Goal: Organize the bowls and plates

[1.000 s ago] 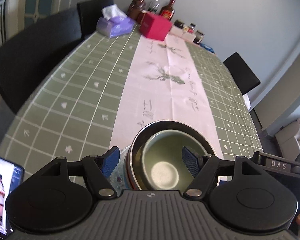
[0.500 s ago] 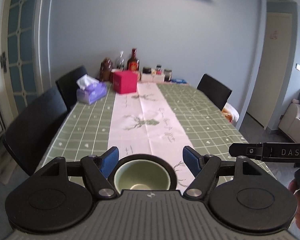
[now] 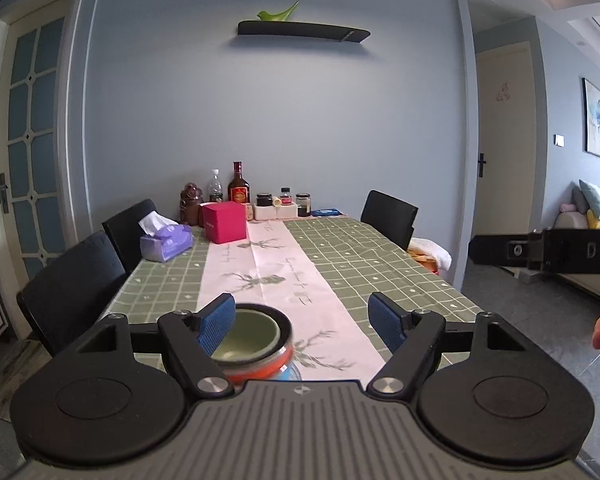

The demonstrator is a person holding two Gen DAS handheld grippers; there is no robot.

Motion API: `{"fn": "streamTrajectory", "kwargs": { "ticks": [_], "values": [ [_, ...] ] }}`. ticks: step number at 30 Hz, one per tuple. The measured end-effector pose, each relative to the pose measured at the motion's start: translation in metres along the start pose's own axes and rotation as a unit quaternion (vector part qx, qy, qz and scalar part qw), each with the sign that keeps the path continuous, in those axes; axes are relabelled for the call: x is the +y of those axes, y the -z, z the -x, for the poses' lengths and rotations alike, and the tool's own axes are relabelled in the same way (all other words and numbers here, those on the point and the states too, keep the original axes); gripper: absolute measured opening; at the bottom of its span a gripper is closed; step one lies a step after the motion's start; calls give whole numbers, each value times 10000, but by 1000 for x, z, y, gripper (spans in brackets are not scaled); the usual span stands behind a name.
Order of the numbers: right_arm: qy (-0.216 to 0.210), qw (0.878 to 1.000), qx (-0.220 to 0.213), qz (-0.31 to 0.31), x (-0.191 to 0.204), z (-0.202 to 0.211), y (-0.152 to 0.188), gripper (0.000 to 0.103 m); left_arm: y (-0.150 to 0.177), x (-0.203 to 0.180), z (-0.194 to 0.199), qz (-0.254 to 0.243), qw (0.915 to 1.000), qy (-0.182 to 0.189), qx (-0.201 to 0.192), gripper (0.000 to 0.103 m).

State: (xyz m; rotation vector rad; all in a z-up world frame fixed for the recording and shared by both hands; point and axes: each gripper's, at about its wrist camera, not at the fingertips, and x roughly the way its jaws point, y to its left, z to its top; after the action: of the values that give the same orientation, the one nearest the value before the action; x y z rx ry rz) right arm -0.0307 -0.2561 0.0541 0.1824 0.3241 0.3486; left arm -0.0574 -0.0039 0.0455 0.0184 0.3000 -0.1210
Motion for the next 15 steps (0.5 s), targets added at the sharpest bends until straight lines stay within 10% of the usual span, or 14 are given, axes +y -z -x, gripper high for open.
{"fn": "streamTrajectory", "kwargs": {
  "ticks": [15],
  "values": [
    [480,9983,339,29,14,15,83,97,60,-15,5,-66,9977,-562,368,93]
  ]
}}
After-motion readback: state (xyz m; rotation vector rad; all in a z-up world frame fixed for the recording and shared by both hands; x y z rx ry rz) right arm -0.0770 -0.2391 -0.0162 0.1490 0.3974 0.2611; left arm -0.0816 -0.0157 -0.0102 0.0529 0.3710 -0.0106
